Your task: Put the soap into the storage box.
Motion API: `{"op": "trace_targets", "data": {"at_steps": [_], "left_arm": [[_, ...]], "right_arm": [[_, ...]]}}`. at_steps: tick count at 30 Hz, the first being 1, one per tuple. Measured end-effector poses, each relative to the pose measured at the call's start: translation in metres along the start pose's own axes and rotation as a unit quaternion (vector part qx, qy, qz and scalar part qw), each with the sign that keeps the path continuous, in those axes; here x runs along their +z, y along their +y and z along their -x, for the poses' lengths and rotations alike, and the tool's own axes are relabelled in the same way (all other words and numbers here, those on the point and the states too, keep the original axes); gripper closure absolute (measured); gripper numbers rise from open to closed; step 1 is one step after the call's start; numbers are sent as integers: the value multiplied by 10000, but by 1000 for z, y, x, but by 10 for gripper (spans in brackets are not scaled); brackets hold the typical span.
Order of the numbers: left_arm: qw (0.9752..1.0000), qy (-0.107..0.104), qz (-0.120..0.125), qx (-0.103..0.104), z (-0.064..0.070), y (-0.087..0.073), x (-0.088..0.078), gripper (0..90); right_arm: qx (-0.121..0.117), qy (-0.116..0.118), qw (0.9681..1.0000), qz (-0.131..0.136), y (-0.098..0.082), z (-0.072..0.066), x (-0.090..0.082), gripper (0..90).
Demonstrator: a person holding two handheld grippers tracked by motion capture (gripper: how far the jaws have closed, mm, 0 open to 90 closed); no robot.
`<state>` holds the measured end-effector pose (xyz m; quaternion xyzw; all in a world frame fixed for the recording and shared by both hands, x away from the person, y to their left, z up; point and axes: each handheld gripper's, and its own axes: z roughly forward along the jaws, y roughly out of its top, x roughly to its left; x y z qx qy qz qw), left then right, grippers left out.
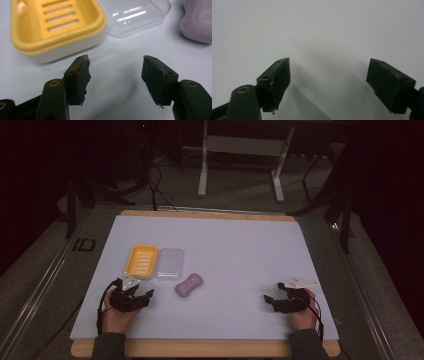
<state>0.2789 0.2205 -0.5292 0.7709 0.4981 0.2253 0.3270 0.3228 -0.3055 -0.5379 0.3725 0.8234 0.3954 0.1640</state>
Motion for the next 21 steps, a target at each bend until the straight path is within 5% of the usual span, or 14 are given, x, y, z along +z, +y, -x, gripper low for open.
{"op": "trace_targets", "data": {"at_steps": [10,21], "left_arm": [[10000,-38,-66,43,1,4,-4,396],[9994,-178,-235,199,3,15,-9,385]], "right_arm": [[52,4,9995,296,-3,1,-6,184],[-58,-39,9995,300,-3,-2,-6,187]]}}
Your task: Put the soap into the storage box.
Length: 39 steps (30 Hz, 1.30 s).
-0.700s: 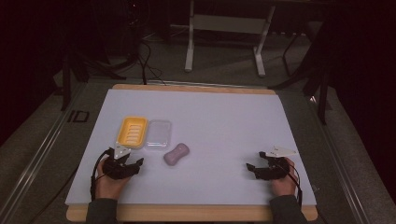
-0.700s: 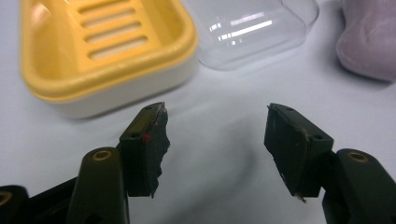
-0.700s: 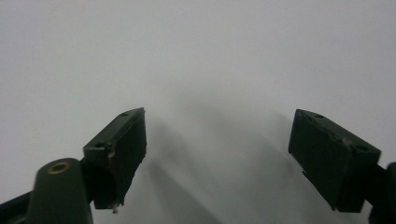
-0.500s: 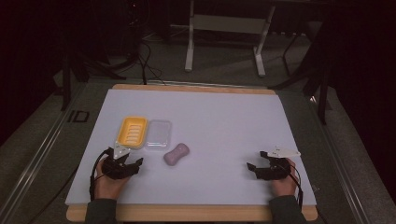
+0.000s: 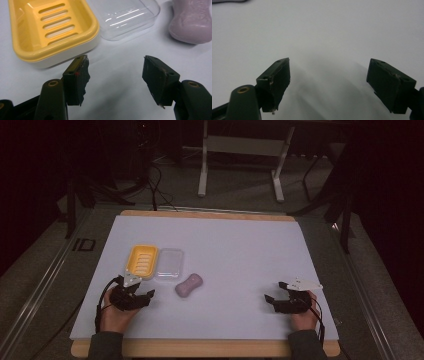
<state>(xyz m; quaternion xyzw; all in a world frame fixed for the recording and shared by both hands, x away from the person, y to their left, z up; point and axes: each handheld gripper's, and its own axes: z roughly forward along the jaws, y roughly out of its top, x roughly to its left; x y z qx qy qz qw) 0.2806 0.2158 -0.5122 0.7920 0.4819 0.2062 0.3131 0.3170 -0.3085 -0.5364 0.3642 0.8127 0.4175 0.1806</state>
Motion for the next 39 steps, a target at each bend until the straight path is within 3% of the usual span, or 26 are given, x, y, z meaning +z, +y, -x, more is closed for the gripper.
{"op": "trace_targets", "data": {"at_steps": [7,24,39], "left_arm": [[9998,-84,-66,184,-1,13,-1,386],[9990,-233,-135,366,-1,37,4,374],[9970,-243,-231,704,13,58,4,367]], "right_arm": [[-43,-22,10000,-36,0,-1,1,187],[-58,-71,10000,23,0,-2,0,186],[-14,-74,9999,109,-1,-1,-2,182]]}}
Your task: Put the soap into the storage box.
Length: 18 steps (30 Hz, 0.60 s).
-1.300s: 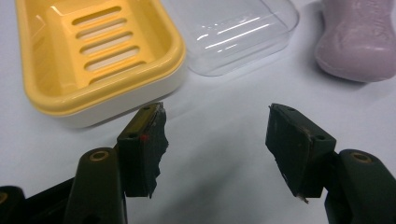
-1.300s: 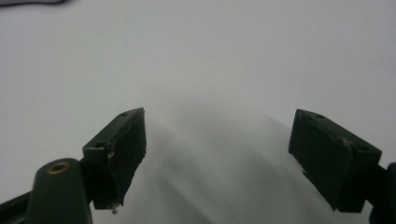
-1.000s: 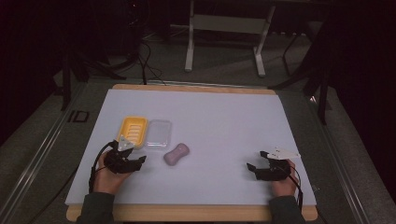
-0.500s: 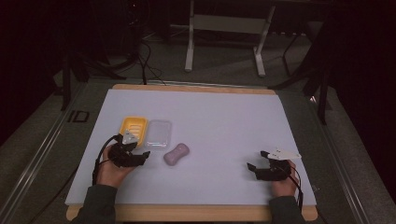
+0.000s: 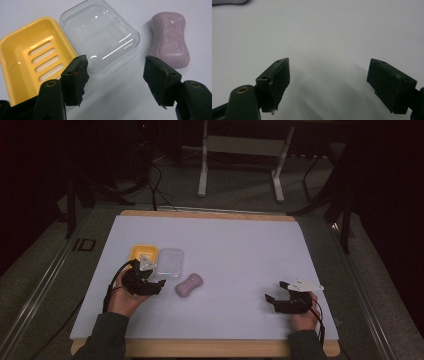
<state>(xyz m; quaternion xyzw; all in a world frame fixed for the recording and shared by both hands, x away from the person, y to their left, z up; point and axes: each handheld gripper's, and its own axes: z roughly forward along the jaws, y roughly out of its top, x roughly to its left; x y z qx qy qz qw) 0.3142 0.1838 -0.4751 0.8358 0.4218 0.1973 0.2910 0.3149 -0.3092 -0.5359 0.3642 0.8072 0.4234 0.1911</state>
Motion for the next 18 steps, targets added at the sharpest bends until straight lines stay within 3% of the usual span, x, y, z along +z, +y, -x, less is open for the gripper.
{"op": "trace_targets", "data": {"at_steps": [9,18], "left_arm": [[9996,-134,-118,212,7,13,4,366],[9991,-257,-202,262,10,23,7,367]], "right_arm": [[22,-3,10000,16,0,0,-1,180],[23,-3,10000,18,0,0,-1,180]]}}
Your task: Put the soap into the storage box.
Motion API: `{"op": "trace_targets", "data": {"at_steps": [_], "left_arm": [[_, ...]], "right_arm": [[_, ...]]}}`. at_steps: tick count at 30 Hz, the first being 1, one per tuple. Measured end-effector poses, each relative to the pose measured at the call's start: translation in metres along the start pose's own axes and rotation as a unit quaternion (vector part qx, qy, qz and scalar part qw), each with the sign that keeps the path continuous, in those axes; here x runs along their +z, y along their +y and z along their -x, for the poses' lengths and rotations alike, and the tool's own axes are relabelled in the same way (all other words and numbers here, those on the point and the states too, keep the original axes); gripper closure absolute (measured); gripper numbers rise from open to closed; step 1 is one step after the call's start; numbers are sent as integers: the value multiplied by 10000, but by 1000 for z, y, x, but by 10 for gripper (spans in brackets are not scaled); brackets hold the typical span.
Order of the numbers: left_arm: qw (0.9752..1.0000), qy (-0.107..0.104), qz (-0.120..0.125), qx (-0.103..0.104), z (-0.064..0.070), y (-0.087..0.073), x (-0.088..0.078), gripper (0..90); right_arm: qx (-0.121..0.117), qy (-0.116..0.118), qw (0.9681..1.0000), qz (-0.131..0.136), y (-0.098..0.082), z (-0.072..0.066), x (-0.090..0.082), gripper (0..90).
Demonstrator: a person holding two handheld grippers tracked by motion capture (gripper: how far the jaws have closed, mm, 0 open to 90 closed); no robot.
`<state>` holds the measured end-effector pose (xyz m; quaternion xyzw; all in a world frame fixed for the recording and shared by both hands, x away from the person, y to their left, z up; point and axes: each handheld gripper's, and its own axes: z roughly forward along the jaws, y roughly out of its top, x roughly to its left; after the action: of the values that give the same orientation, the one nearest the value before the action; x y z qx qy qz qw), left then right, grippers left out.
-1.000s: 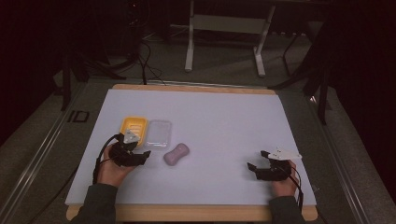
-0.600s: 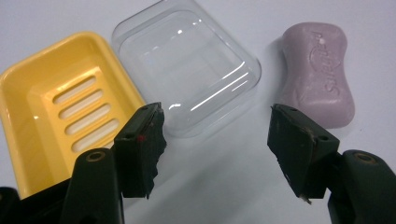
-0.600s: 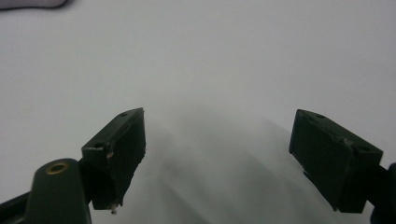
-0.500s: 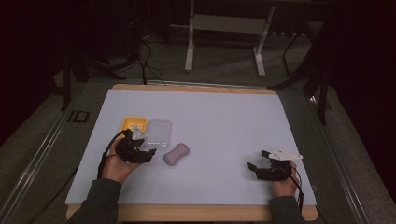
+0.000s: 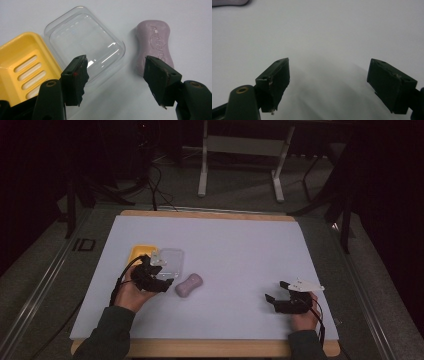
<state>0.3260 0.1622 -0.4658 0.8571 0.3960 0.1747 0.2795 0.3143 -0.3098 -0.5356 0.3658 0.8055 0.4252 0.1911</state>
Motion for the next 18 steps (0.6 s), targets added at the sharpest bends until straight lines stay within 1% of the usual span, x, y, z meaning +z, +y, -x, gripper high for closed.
{"op": "trace_targets", "data": {"at_steps": [7,8,9,10,15,16,18], "left_arm": [[9999,-69,-80,10,2,7,3,379],[9999,-106,-129,22,3,9,4,389],[9999,-106,-129,22,3,9,4,391],[9998,-92,-186,74,4,10,6,391],[9996,-83,-217,131,6,13,8,394],[9995,-82,-261,175,6,15,8,393],[9995,-89,-258,162,7,16,9,393]], "right_arm": [[1,-6,10000,13,0,0,0,180],[5,-6,10000,15,0,0,0,180],[5,-6,10000,15,0,0,0,180],[5,-7,10000,20,0,0,-1,180],[-4,-7,10000,21,0,0,-1,178],[-3,-8,10000,21,0,0,0,178],[-3,-7,10000,18,0,0,0,178]]}}
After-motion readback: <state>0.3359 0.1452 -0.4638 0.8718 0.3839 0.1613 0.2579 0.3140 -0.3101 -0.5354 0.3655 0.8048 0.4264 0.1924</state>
